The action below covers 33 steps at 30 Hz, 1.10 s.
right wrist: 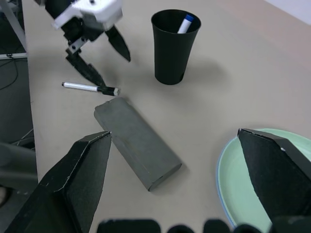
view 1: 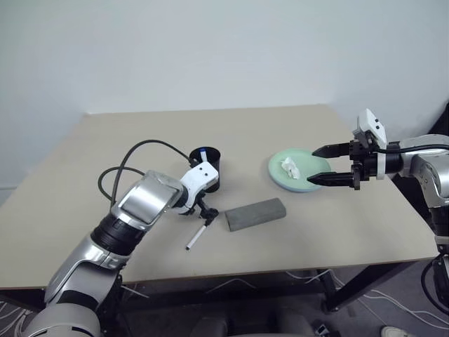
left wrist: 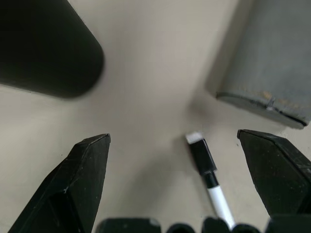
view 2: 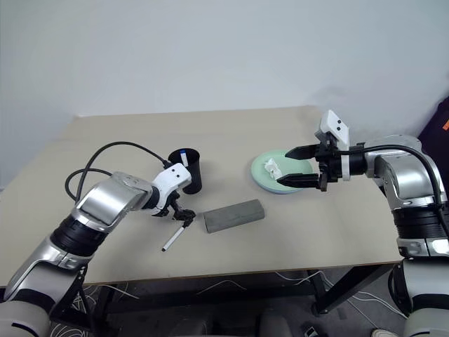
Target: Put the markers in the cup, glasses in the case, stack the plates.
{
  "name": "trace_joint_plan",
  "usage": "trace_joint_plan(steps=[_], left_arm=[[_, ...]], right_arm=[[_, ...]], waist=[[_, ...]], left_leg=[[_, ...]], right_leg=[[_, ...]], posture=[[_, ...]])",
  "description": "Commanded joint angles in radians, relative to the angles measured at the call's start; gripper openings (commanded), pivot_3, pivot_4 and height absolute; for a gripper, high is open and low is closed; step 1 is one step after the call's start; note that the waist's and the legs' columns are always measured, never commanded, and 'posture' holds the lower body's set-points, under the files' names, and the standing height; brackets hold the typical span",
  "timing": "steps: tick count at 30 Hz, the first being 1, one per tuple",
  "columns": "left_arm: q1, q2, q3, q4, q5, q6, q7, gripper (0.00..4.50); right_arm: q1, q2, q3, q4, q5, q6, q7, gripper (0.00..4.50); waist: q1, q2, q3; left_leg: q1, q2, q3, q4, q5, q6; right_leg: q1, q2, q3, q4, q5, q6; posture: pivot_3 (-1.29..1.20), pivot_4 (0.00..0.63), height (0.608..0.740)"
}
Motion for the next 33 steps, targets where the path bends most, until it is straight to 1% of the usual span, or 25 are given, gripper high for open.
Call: trace_joint_plan(steps=[1,6,10,12,14,15,16,21,24,30,33], left_arm=[[-0.032,-0.025,-0.028,0.0,0.007,0.09,0.049,4.45],[-0.024,-0.056,-0.052,0.005,-0.003,0.147,0.096,4.45],[-0.018,-0.067,-0.06,0.019,-0.01,0.152,0.122,4.45],[-0.016,-0.072,-0.062,0.036,-0.014,0.149,0.129,4.08],[-0.015,-0.072,-0.063,0.046,-0.019,0.149,0.133,3.56],[-0.014,-0.073,-0.064,0.05,-0.02,0.151,0.136,3.14],[-0.014,-0.072,-0.068,0.053,-0.021,0.153,0.137,2.85],[-0.007,-0.07,-0.077,0.063,-0.028,0.162,0.148,1.11],[-0.002,-0.067,-0.081,0.07,-0.031,0.159,0.153,0.14],[0.017,-0.052,-0.086,0.078,-0.025,0.118,0.163,0.12],[0.038,-0.032,-0.015,0.054,-0.038,0.046,0.146,0.12]], right_arm=[[-0.028,-0.003,-0.021,-0.011,0.004,-0.017,-0.008,4.5],[-0.024,-0.002,-0.022,-0.013,0.004,-0.018,-0.014,4.5],[-0.023,-0.001,-0.022,-0.013,0.005,-0.019,-0.02,4.5],[-0.024,0.0,-0.022,-0.013,0.004,-0.02,-0.023,4.5],[-0.025,0.001,-0.021,-0.013,0.003,-0.021,-0.025,4.5],[-0.025,0.001,-0.021,-0.013,0.004,-0.022,-0.026,4.5],[-0.024,0.002,-0.02,-0.013,0.003,-0.023,-0.027,4.5],[-0.024,0.004,-0.02,-0.011,0.003,-0.028,-0.03,4.5],[-0.024,0.004,-0.02,-0.01,0.002,-0.031,-0.032,4.5],[-0.022,0.006,-0.019,-0.013,0.004,-0.033,-0.037,4.5],[-0.02,0.005,-0.02,-0.013,0.002,-0.036,-0.037,4.5]], waist=[[0.0,0.0,0.0],[0.0,0.0,0.0],[0.001,0.0,0.0],[0.001,0.0,0.0],[0.001,0.0,0.0],[0.001,0.0,0.0],[0.0,0.0,0.0],[-0.001,0.0,0.0],[-0.001,0.0,0.0],[-0.001,0.0,0.0],[-0.001,0.0,0.0]], left_leg=[[0.0,0.0,0.0,0.0,0.0,0.0],[0.0,0.0,0.0,0.0,0.0,0.0],[0.0,0.0,-0.001,0.0,0.0,0.0],[0.0,0.0,-0.001,0.0,-0.001,-0.001],[0.0,0.0,-0.001,0.0,-0.001,-0.002],[0.001,0.0,-0.001,0.0,-0.002,-0.003],[0.001,0.0,0.0,0.001,-0.002,-0.004],[0.002,0.0,0.0,0.001,-0.002,-0.004],[0.003,0.0,0.0,0.001,-0.002,-0.004],[0.003,0.001,0.0,0.0,-0.002,-0.004],[0.003,0.001,0.0,0.0,-0.002,-0.004]], right_leg=[[0.0,0.0,0.0,0.0,0.0,0.0],[0.0,0.0,0.0,0.0,0.0,0.0],[0.0,0.0,0.0,0.0,0.0,0.0],[0.0,0.0,0.0,0.0,0.0,0.0],[0.001,-0.001,0.0,0.0,-0.001,-0.002],[0.001,-0.001,0.0,0.0,-0.001,-0.002],[0.001,-0.001,0.0,0.0,-0.001,-0.002],[0.001,0.0,0.0,0.001,-0.001,-0.002],[0.001,0.0,-0.001,0.001,-0.001,-0.002],[0.001,0.001,-0.002,0.001,-0.001,-0.002],[0.001,0.0,-0.002,0.001,-0.001,-0.002]], posture=[[0.0,0.0,0.727],[0.0,0.0,0.727],[0.0,0.0,0.727],[0.0,0.0,0.727],[0.0,0.0,0.727],[0.0,0.0,0.727],[0.0,0.0,0.727],[0.0,0.0,0.727],[0.0,0.0,0.727],[0.0,0.0,0.727],[0.0,0.0,0.727]])
